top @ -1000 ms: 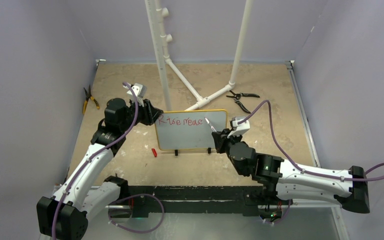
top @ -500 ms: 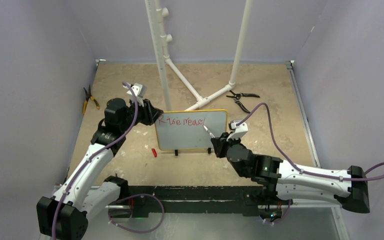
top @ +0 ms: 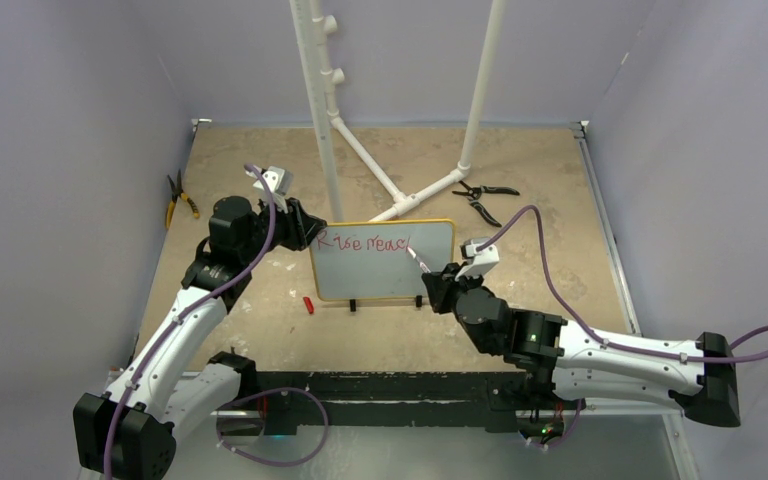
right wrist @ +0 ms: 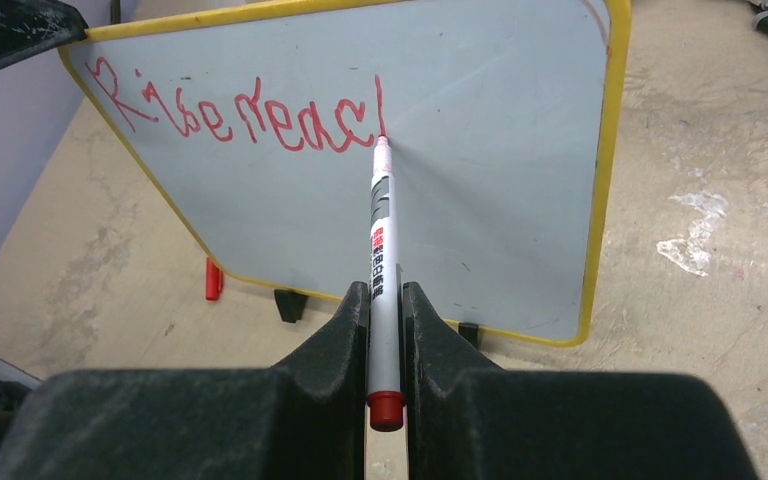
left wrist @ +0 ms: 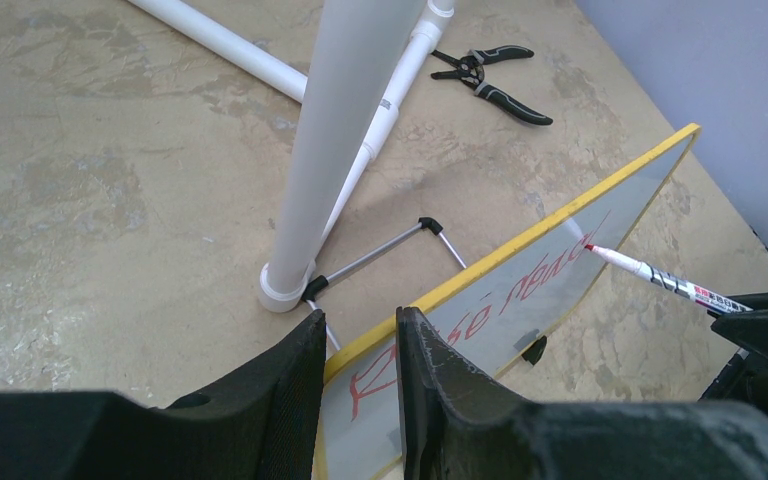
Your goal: Write a sentence on the whiteboard
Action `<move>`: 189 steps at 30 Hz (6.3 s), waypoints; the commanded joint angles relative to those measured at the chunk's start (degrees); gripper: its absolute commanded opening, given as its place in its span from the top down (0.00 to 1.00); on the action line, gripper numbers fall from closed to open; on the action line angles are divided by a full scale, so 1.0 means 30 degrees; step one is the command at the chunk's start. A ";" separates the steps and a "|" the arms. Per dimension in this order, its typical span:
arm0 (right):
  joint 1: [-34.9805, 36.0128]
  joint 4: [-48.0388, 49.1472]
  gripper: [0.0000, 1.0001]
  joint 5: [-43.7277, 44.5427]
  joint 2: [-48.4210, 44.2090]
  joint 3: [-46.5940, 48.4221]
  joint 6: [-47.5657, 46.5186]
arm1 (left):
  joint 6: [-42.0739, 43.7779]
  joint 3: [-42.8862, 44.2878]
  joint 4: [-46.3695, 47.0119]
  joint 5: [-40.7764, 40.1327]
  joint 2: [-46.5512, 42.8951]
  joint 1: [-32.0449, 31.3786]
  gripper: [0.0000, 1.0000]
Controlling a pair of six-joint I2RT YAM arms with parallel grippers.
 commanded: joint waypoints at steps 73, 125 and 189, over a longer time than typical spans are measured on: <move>-0.0069 -0.4129 1.00 0.3464 -0.1211 0.2265 0.2540 | -0.0125 -0.0260 -0.0035 0.0538 0.0086 0.0005 0.70; -0.0045 -0.3247 1.00 0.1149 -0.0257 0.2038 0.2041 | -0.0169 -0.0296 -0.0064 0.0657 -0.0232 0.0005 0.70; -0.0045 -0.7073 1.00 0.2641 -0.0343 0.2566 0.5177 | -0.0191 -0.0295 -0.0092 0.0598 -0.0291 0.0005 0.70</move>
